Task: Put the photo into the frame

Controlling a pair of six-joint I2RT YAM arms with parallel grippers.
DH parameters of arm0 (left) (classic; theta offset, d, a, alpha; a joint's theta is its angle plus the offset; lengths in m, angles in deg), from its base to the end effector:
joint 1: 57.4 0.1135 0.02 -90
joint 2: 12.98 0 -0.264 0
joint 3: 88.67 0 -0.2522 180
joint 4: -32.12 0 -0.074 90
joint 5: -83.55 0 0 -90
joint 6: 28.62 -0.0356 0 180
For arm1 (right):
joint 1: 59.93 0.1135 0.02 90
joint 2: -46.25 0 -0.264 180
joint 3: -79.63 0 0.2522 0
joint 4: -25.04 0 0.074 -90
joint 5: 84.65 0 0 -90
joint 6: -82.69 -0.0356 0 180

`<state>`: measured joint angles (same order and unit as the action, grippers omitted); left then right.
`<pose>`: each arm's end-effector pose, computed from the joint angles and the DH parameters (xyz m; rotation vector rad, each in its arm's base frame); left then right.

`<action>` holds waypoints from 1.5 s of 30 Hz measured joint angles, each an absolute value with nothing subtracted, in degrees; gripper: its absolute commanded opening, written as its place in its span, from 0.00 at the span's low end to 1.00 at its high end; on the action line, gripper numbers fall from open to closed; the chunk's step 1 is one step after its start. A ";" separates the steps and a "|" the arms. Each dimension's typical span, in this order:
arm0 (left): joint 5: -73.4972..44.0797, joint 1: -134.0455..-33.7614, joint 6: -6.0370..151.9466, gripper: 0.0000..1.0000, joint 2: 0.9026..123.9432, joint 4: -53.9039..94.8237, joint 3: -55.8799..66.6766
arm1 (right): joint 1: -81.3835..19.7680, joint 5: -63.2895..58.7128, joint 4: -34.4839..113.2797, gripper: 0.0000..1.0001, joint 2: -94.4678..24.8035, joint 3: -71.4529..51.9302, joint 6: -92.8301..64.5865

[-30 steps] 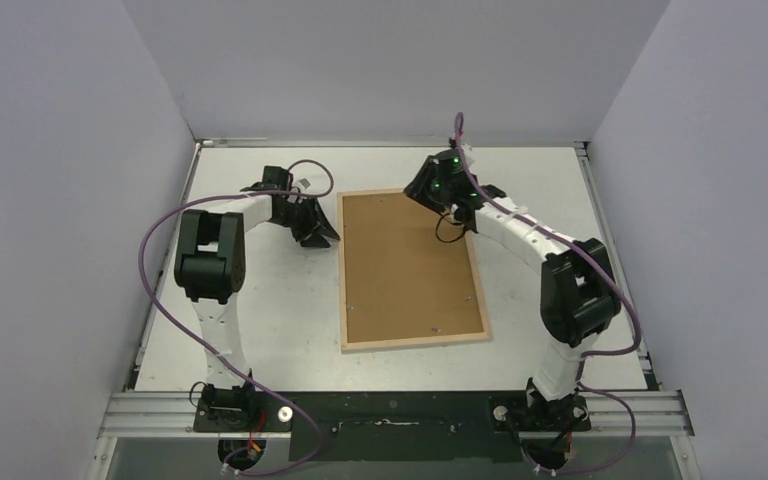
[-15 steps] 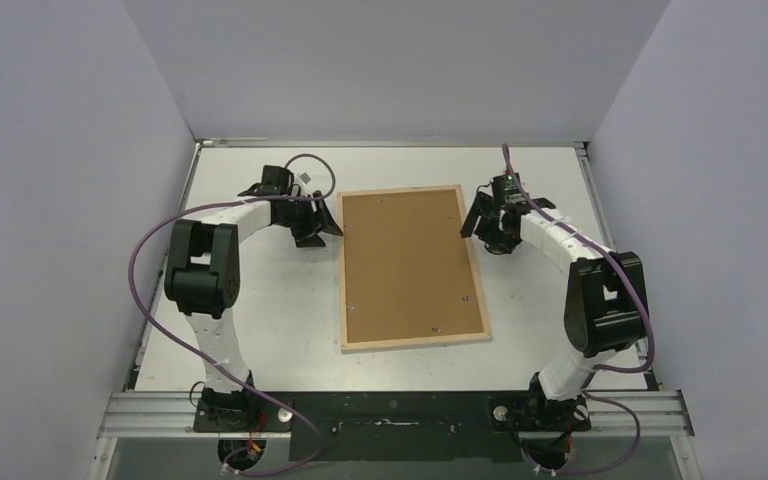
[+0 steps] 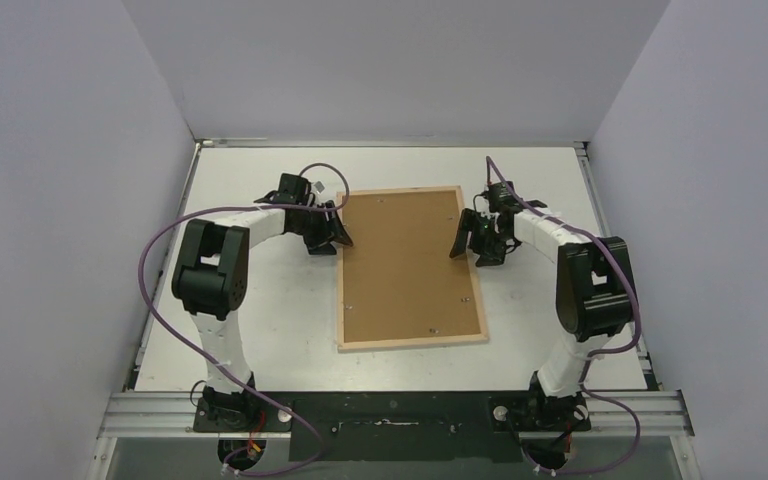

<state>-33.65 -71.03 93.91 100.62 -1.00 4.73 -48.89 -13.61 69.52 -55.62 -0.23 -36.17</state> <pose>0.3879 -0.1108 0.1493 -0.2725 2.7029 -0.8869 0.3424 0.0786 0.1786 0.3375 2.7809 0.6382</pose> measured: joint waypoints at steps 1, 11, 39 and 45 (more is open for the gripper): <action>-33.54 -71.01 94.02 0.51 100.62 -0.95 5.10 | -48.71 -13.91 69.74 0.67 -55.79 -0.26 -35.60; -30.92 -70.92 93.56 0.42 97.54 0.60 9.38 | -43.51 -11.99 76.21 0.65 -55.16 -0.17 -31.19; -27.38 -68.34 87.68 0.55 102.69 -9.11 -15.95 | -37.06 -7.58 63.21 0.50 -59.97 -14.09 -55.47; -31.66 -67.78 86.98 0.53 112.81 -2.97 -23.93 | -31.73 -7.05 55.29 0.53 -68.60 -16.54 -66.07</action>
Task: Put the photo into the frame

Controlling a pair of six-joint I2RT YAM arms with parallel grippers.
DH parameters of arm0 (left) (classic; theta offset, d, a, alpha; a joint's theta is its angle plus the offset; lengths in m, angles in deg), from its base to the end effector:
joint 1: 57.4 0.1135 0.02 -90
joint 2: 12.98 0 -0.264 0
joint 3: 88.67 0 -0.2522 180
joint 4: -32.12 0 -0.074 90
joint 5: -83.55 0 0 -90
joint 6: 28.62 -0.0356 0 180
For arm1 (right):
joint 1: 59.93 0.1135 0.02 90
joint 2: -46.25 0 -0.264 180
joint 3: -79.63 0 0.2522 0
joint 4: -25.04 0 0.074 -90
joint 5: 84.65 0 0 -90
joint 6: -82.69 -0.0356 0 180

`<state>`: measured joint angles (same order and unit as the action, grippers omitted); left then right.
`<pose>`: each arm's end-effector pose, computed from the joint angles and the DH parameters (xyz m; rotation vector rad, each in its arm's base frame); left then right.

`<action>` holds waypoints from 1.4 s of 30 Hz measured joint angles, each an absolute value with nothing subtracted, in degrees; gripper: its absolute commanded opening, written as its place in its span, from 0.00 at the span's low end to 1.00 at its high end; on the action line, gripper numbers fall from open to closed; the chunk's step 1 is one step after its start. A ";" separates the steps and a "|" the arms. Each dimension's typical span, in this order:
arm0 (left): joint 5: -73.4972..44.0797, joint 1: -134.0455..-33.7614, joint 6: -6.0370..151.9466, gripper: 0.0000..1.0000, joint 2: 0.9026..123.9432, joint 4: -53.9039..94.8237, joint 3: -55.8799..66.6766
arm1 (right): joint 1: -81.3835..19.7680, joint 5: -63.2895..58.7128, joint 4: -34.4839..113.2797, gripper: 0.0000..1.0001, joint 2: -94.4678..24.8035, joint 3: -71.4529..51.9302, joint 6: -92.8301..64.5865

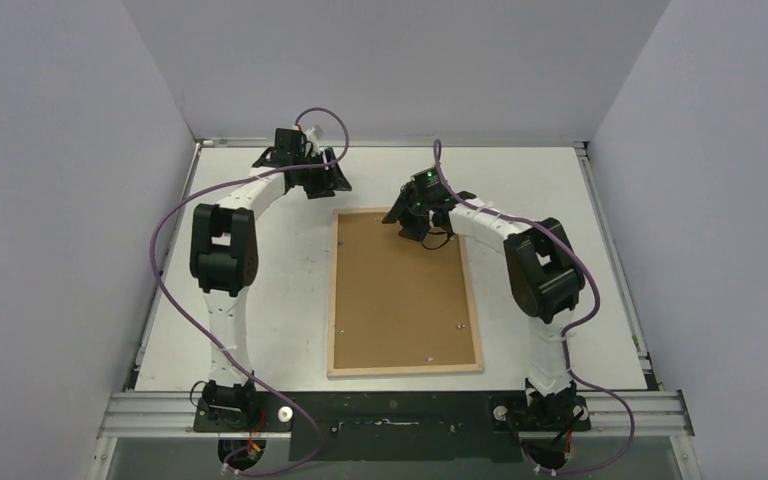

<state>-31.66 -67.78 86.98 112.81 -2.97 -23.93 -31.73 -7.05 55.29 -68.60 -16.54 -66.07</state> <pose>0.4858 -0.1044 0.2056 -0.1014 2.4208 -0.8172 0.3853 0.2153 0.1903 0.5889 2.5611 0.8838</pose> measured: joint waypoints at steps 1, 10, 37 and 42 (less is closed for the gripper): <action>-32.47 -67.78 86.98 0.53 113.69 -2.07 -23.95 | -31.01 -6.44 54.62 0.53 -69.69 -17.15 -67.29; -41.47 -67.78 87.72 0.36 119.66 6.74 -24.01 | -26.99 1.80 50.79 0.41 -73.41 -21.35 -75.77; -51.33 -67.88 84.42 0.29 125.64 11.46 -26.24 | -23.95 13.91 52.93 0.22 -82.04 -29.30 -84.04; -51.33 -67.88 84.12 0.29 126.04 10.85 -26.24 | -24.17 13.93 53.04 0.22 -82.15 -29.59 -83.34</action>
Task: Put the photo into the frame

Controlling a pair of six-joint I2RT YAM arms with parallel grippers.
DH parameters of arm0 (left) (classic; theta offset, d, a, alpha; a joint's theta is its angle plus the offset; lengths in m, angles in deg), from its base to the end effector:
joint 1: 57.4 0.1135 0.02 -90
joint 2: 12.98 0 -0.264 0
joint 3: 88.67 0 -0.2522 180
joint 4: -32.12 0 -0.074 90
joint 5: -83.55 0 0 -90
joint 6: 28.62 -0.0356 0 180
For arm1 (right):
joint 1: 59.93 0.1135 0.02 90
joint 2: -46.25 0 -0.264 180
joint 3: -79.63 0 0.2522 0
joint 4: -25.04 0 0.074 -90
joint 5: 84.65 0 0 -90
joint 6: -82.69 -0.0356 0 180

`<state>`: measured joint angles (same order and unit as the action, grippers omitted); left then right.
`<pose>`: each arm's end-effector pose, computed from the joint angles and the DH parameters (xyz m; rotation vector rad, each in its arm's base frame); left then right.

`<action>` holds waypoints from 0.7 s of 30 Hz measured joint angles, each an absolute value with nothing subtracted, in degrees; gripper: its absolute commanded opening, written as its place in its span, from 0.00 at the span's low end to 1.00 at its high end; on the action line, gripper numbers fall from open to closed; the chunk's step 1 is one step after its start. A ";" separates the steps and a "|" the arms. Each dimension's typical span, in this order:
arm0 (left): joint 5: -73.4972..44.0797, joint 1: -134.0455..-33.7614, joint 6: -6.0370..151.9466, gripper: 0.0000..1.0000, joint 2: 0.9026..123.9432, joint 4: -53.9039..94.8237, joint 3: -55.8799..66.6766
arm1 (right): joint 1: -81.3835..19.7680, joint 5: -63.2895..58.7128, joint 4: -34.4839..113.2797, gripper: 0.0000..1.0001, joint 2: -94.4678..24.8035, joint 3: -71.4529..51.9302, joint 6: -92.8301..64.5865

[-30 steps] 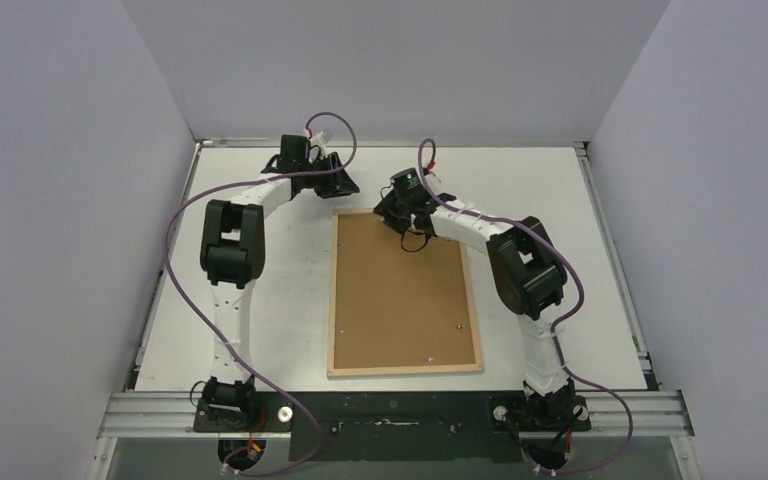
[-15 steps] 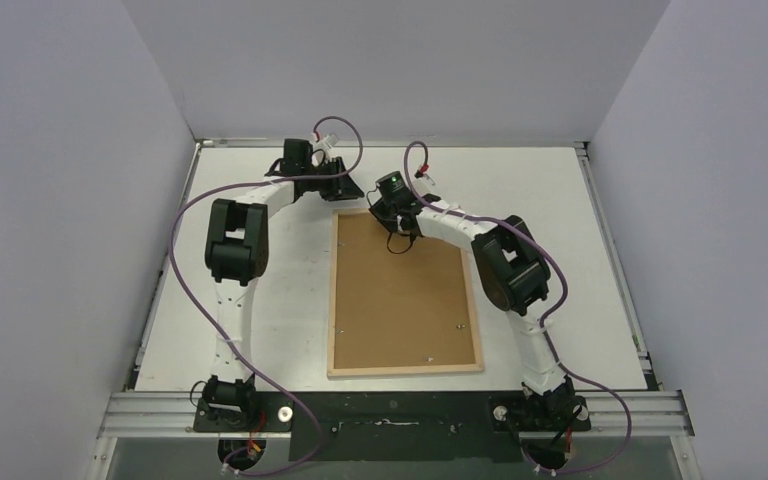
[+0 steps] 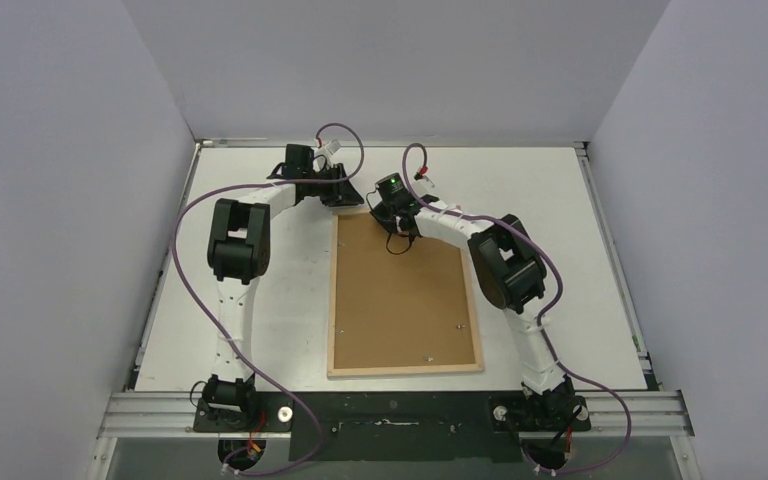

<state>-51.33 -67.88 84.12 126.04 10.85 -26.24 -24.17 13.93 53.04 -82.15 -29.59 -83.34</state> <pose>0.5136 -0.1205 0.1271 0.1677 2.3304 -1.1976 0.4059 0.2858 0.1574 0.9342 2.3334 0.7100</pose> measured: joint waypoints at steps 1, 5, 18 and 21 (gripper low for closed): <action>-51.33 -67.88 84.07 0.29 126.04 10.85 -26.24 | -24.21 13.95 53.00 0.22 -82.19 -29.59 -83.07; -51.33 -67.88 83.96 0.28 126.04 10.50 -26.24 | -24.41 13.82 52.10 0.22 -82.72 -29.59 -82.57; -51.51 -67.91 83.37 0.28 126.04 9.84 -26.24 | -24.69 12.64 47.73 0.22 -82.98 -28.43 -78.53; -51.53 -67.88 83.33 0.28 126.04 9.82 -26.24 | -24.71 12.07 46.35 0.22 -82.98 -27.93 -78.00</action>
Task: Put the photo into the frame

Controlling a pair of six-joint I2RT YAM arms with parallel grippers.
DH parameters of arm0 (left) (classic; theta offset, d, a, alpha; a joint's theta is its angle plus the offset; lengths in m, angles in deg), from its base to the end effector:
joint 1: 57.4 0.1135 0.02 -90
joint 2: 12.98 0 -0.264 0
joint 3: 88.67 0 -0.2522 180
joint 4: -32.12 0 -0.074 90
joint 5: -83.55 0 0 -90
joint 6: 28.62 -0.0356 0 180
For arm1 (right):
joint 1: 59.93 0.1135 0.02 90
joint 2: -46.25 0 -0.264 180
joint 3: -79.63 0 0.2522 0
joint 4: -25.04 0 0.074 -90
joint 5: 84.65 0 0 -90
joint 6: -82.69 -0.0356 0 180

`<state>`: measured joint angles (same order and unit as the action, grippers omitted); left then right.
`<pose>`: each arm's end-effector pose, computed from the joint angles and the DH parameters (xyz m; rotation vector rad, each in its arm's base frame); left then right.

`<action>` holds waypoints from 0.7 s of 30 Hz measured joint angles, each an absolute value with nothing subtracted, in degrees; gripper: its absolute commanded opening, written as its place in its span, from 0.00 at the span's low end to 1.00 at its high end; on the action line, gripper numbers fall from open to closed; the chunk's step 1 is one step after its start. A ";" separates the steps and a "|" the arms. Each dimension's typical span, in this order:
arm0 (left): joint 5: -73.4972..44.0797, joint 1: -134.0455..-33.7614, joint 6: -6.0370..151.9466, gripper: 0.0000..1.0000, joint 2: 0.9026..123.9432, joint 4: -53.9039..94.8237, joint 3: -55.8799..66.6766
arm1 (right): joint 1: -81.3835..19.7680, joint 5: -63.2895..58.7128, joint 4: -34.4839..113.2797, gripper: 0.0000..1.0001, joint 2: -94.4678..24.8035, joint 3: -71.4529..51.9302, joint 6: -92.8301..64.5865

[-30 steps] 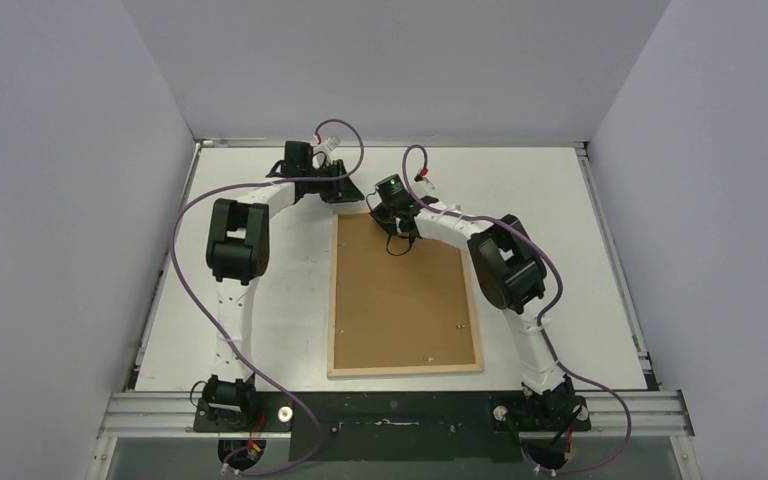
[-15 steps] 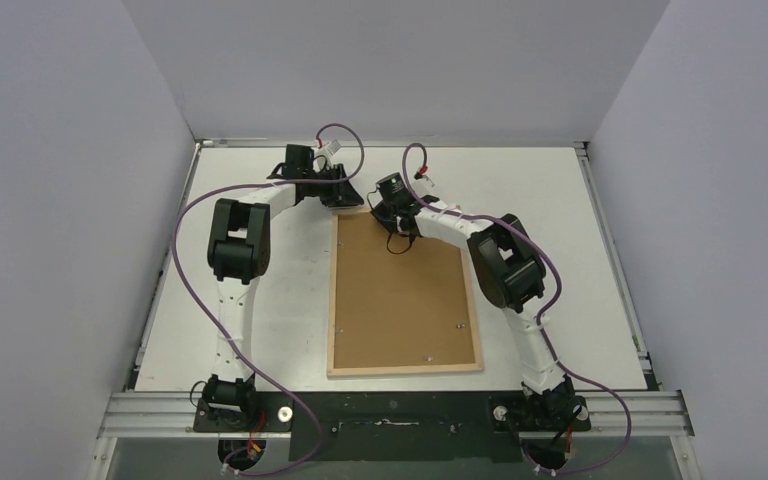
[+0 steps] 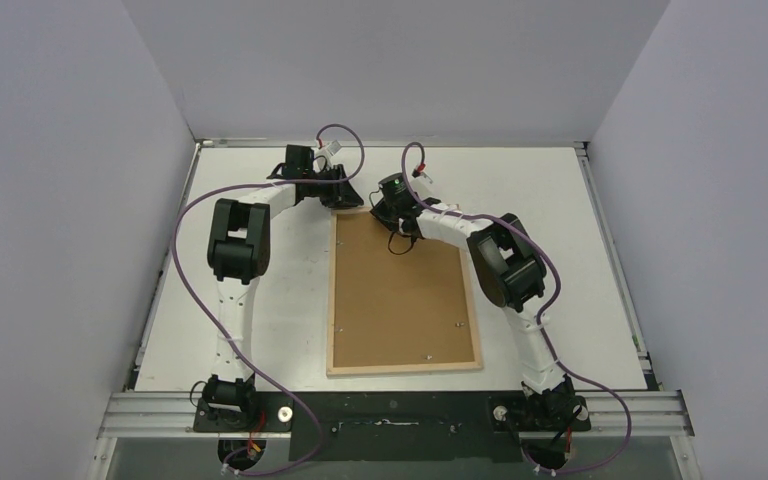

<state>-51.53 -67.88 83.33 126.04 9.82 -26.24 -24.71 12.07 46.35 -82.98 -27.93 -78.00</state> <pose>0.5123 -0.1204 0.1258 0.1768 2.3422 -1.1975 0.4120 0.2857 0.1503 0.8062 2.3154 0.7643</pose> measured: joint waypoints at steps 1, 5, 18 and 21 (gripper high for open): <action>-51.53 -67.88 83.33 0.28 126.04 9.82 -26.24 | -24.71 11.92 46.09 0.22 -82.98 -27.84 -77.81; -51.53 -67.88 83.26 0.27 126.04 9.84 -26.24 | -24.73 11.42 45.00 0.22 -82.98 -27.45 -76.74; -51.57 -67.58 82.70 0.27 126.04 9.93 -26.24 | -25.46 6.35 37.06 0.22 -84.42 -26.02 -73.06; -51.70 -67.34 82.33 0.27 126.04 9.86 -26.24 | -25.52 5.28 35.40 0.23 -84.73 -25.87 -72.28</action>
<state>-51.70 -67.34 82.33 126.04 9.86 -26.24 -25.52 5.28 35.40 -84.73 -25.87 -72.28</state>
